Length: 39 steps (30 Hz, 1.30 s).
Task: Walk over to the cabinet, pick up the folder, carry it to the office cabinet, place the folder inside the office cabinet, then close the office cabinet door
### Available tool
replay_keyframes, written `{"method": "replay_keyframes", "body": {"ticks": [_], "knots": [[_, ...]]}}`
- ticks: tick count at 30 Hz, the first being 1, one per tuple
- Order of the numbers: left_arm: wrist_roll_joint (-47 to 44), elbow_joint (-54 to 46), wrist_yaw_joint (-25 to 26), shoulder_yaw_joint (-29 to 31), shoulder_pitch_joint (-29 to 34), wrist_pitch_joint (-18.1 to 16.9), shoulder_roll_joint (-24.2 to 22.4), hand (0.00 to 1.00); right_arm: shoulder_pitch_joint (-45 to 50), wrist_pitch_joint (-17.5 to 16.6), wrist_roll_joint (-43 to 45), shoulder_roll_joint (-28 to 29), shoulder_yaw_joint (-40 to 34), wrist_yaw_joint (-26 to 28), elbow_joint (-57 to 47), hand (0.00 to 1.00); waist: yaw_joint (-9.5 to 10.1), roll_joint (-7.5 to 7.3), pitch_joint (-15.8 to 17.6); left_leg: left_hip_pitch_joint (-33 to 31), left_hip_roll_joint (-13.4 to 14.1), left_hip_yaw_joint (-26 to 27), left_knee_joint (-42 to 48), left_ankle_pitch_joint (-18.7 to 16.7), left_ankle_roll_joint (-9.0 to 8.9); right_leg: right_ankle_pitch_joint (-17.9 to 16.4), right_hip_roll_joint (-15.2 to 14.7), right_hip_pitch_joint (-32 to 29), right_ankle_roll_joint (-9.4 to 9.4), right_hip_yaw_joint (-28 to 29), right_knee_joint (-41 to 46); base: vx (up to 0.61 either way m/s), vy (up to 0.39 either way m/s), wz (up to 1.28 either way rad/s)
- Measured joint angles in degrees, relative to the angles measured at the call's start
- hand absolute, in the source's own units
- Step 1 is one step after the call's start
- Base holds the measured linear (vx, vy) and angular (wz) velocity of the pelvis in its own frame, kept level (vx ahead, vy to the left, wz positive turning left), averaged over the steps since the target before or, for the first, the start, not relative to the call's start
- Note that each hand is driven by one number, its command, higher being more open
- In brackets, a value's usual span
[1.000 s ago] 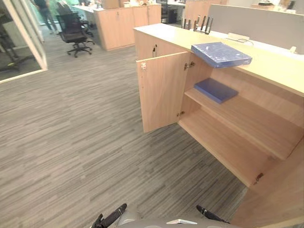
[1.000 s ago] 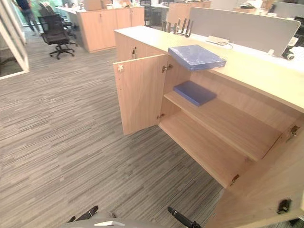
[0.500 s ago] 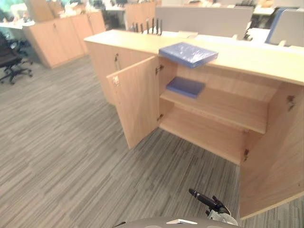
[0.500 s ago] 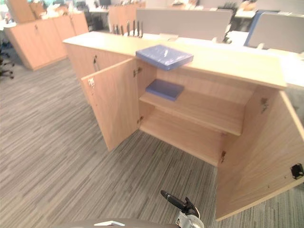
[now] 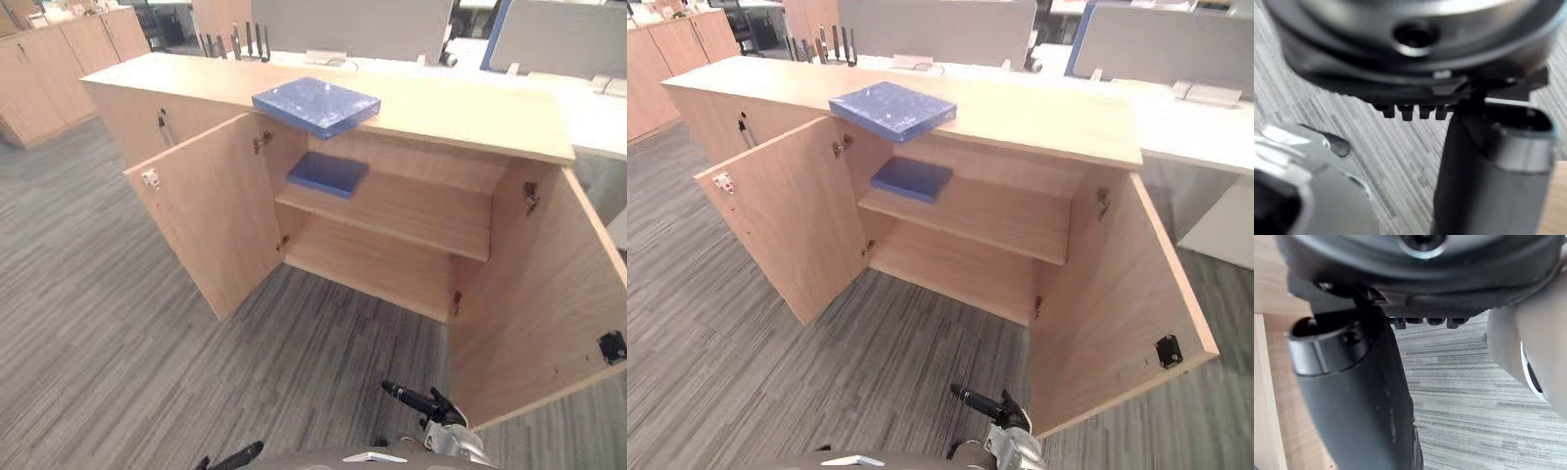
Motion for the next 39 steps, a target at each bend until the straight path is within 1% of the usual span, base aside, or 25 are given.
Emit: {"method": "replay_keyframes", "body": {"ticks": [1, 3, 5, 7, 8, 9, 10, 11, 12, 13, 14, 16, 18, 19, 20, 21, 22, 24, 26, 28, 30, 31, 33, 37, 39], "knots": [[-0.01, -0.08, 0.00, 0.45, -0.42, 0.01, -0.33, 1.00, -0.05, 0.00, 0.01, 0.06, -0.35, 0.05, -0.01, 1.00, -0.23, 0.13, -0.06, 0.15, 0.35, -0.76, -0.39, -0.16, -0.06, -1.19, 0.39, -0.09, -0.22, -0.19, 0.79, 0.26, -0.276, 0.30], [-0.03, -0.85, -0.20, 0.55, -0.97, 0.00, -0.94, 1.00, -0.02, 0.19, -0.01, 0.90, -2.24, 0.00, 0.48, 1.00, -1.00, 0.29, -0.31, 1.05, 3.63, -3.67, -0.21, -0.33, -0.08, -4.87, 2.93, 1.47, -1.15, -2.26, 1.64, 0.30, -0.281, 0.30], [-0.10, -2.21, -0.55, 0.55, -1.15, -0.03, -1.20, 1.00, -0.07, 0.67, 0.07, 0.98, -3.21, -0.02, 1.09, 1.00, -0.89, 0.17, -0.42, 0.18, 5.55, -7.22, 3.55, 0.07, -1.03, -5.53, 5.40, 3.43, -2.09, -2.77, -0.15, 0.32, -0.281, 0.01], [-0.11, -2.83, -0.38, 0.19, -1.53, -0.05, -1.67, 1.00, 0.25, 0.66, 0.21, 0.81, -4.24, -0.36, 2.34, 1.00, -1.12, -0.13, -0.70, -2.23, 6.26, -9.37, 10.01, 1.46, -2.93, -5.27, 7.37, 6.28, -2.40, -2.73, -4.27, 0.31, -0.214, -0.12], [-0.12, -3.21, -0.22, -0.12, -1.81, -0.05, -1.93, 1.00, 0.31, 0.71, 0.24, 0.49, -4.22, -0.44, 2.84, 1.00, -1.30, -0.08, -0.75, -3.63, 6.58, -9.96, 14.50, 2.04, -3.85, -4.79, 8.58, 8.26, -2.43, -2.37, -6.94, 0.32, -0.143, -0.29], [-0.30, -3.99, -0.27, -1.18, -1.97, -0.12, -1.97, 1.00, 1.17, 0.76, 0.28, 0.26, -4.21, -0.56, 2.98, 1.00, -0.98, -0.02, -0.83, -6.09, 7.05, -10.45, 23.01, 3.21, -5.71, -3.80, 10.63, 11.52, -3.28, -1.22, -10.98, 0.33, -0.132, -0.36], [-0.30, -4.18, -0.27, -1.44, -1.97, -0.12, -1.93, 1.00, 1.35, 0.75, 0.29, 0.26, -4.21, -0.56, 3.00, 1.00, -0.93, -0.01, -0.84, -6.83, 7.07, -10.74, 25.95, 3.46, -6.46, -3.53, 11.11, 12.39, -3.54, -0.73, -12.05, 0.34, -0.103, -0.60], [-0.30, -4.64, -0.23, -1.76, -1.86, -0.12, -1.87, 1.00, 1.64, 0.72, 0.29, 0.22, -4.20, -0.59, 3.21, 1.00, -0.86, -0.02, -0.90, -9.29, 6.99, -11.29, 33.97, 3.79, -7.67, -2.77, 12.21, 14.59, -3.95, 0.96, -14.56, 0.35, -0.066, -0.72], [-0.30, -5.07, -0.25, -2.04, -1.38, -0.11, -1.58, 1.00, 1.56, 0.65, 0.37, 0.19, -4.21, -0.62, 4.34, 1.00, -0.81, -0.07, -0.93, -11.80, 6.51, -10.18, 41.46, 3.56, -7.94, -2.15, 12.69, 17.38, -3.90, 2.83, -17.03, 0.42, -0.045, -0.91], [-0.27, -5.52, -0.31, -2.43, -1.29, -0.11, -1.04, 1.00, 1.87, 0.76, 0.59, 0.26, -4.22, -0.65, 5.39, 1.00, -0.92, -1.07, -0.63, -14.26, 6.11, -7.87, 47.01, 2.78, -8.01, -1.71, 12.57, 20.48, -3.66, 4.99, -19.16, 0.36, -0.004, -0.79], [-0.28, -5.86, -0.36, -2.53, -1.18, -0.11, -0.89, 1.00, 2.22, 0.96, 0.61, 0.29, -4.24, -0.74, 5.54, 1.00, -0.83, -1.27, -0.74, -15.67, 5.72, -6.98, 49.42, 1.92, -7.30, -1.54, 12.28, 21.88, -3.55, 6.13, -20.24, 0.34, 0.064, -0.80], [-0.32, -7.08, -0.47, -3.41, -0.80, -0.19, -0.42, 1.00, 2.30, 1.43, 0.63, 0.28, -5.21, -1.36, 6.41, 1.00, -0.56, -1.57, -0.72, -22.86, 4.48, -3.76, 54.62, -1.50, -3.92, -1.43, 10.12, 25.76, -3.53, 10.08, -21.26, 0.32, 0.166, -0.79], [-0.36, -7.87, -0.60, -4.54, -0.81, -0.49, 0.06, 1.00, 2.34, 1.51, 0.62, 0.27, -5.38, -1.64, 6.76, 1.00, -0.17, -1.51, -0.59, -29.28, 3.76, -2.89, 51.48, -2.69, -1.92, -1.40, 8.05, 27.72, -3.22, 11.78, -20.82, 0.31, 0.259, -0.66], [-0.39, -8.50, -0.62, -4.96, -0.86, -0.92, 0.05, 1.00, 2.50, 1.60, 0.57, 0.05, -5.49, -1.55, 6.59, 1.00, 0.71, -0.93, -0.20, -31.79, 3.74, -3.12, 43.77, -1.66, -1.69, -1.56, 6.99, 28.71, -0.37, 13.00, -19.38, 0.32, 0.299, -0.69], [-0.28, -8.46, -0.61, -5.31, -0.74, -1.41, -0.03, 1.00, 2.75, 1.66, 0.52, -0.36, -5.36, -1.49, 6.11, 1.00, 0.92, -0.11, -0.09, -32.12, 3.78, -3.69, 37.33, 1.78, -1.24, -2.10, 7.29, 28.92, 1.26, 13.32, -18.41, 0.30, 0.328, -0.70], [-0.54, -8.16, -0.86, -5.99, -0.48, -1.73, -0.07, 1.00, 3.01, 1.60, 0.47, -0.84, -4.70, -1.63, 4.92, 1.00, 1.22, 1.38, 0.20, -32.05, 3.43, -5.10, 32.72, 4.51, -1.22, -4.79, 6.32, 29.44, 3.76, 14.81, -16.66, 0.29, 0.319, -0.33], [-0.36, -8.18, -0.46, -5.95, -0.97, -1.58, 1.15, 1.00, 3.25, 1.56, 0.46, 0.25, -3.54, -1.64, 4.36, 1.00, 0.63, -0.83, 0.17, -31.92, 1.51, -4.40, 32.20, 3.97, -0.63, -5.26, 4.46, 29.26, 3.77, 15.58, -17.22, 0.28, 0.288, -0.18], [-0.28, -8.20, -0.35, -5.91, -1.54, -1.71, 1.62, 1.00, 2.61, 1.57, 0.08, 1.25, -2.89, -1.02, 3.82, 1.00, 0.96, -1.95, 0.58, -31.90, -0.09, -4.18, 30.34, 4.07, -0.48, -3.96, 4.58, 27.62, 4.09, 16.94, -19.97, 0.18, 0.193, 0.00], [-0.50, -7.70, -0.40, -4.56, -1.63, -1.33, 1.45, 1.00, 2.30, 1.61, 0.03, 1.20, -2.68, -0.74, 3.80, 1.00, 0.93, -1.99, 0.73, -31.55, -1.16, -4.07, 29.80, 4.25, -0.18, -2.64, 4.01, 27.90, 4.34, 16.83, -21.34, 0.08, 0.128, -0.01], [-0.47, -6.55, -0.34, -3.70, -1.27, -1.31, 1.48, 1.00, 2.18, 1.49, 0.01, 1.07, -2.13, -0.51, 3.64, 1.00, 1.31, -1.93, 0.80, -28.92, -1.50, -2.80, 26.04, 5.56, 0.41, -0.32, 3.43, 28.45, 4.25, 17.70, -22.46, 0.07, 0.102, -0.20], [-0.35, -5.80, -0.26, -3.70, -0.70, -1.25, 1.42, 1.00, 2.33, 1.29, 0.04, 1.09, -0.83, -0.51, 2.99, 1.00, 0.84, -1.78, 0.55, -25.54, -2.69, -1.49, 18.09, 9.75, 0.51, 2.68, 2.13, 28.07, 5.13, 18.31, -23.91, 0.01, 0.046, -0.23], [-0.23, -5.67, -0.24, -3.82, -0.66, -1.26, 1.37, 1.00, 2.38, 1.23, 0.03, 1.02, -0.39, -0.51, 2.81, 1.00, 0.76, -1.66, 0.42, -24.95, -2.99, -1.44, 15.72, 11.03, 0.53, 3.30, 1.97, 27.47, 5.56, 18.52, -24.03, -0.05, 0.022, -0.12], [-0.15, -5.37, -0.14, -5.01, -0.84, -1.24, 1.38, 1.00, 2.39, 1.21, 0.01, 0.48, 0.52, -0.54, 2.79, 1.00, 0.70, -1.44, 0.29, -22.14, -3.75, -1.34, 5.63, 16.57, 0.28, 4.96, 1.79, 25.07, 6.08, 18.70, -24.09, -0.09, 0.005, -0.12], [-0.24, -5.61, 0.47, -7.30, -1.18, -1.32, 1.58, 1.00, 3.07, 1.21, 0.03, 0.38, 0.52, -0.67, 2.27, 1.00, 0.44, -1.19, 0.09, -17.08, -5.15, -1.88, -7.68, 23.35, -0.10, 4.88, 1.68, 24.61, 6.04, 18.48, -25.65, -0.12, -0.002, -0.09], [-0.29, -5.96, 0.55, -7.45, -1.34, -1.38, 1.50, 1.00, 3.30, 1.22, 0.03, 0.45, 0.52, -0.64, 2.16, 1.00, 0.63, -1.41, 0.17, -17.07, -5.37, -1.77, -7.69, 23.46, 0.01, 4.73, 1.49, 24.64, 5.93, 18.51, -26.12, -0.09, 0.006, -0.14]]}}
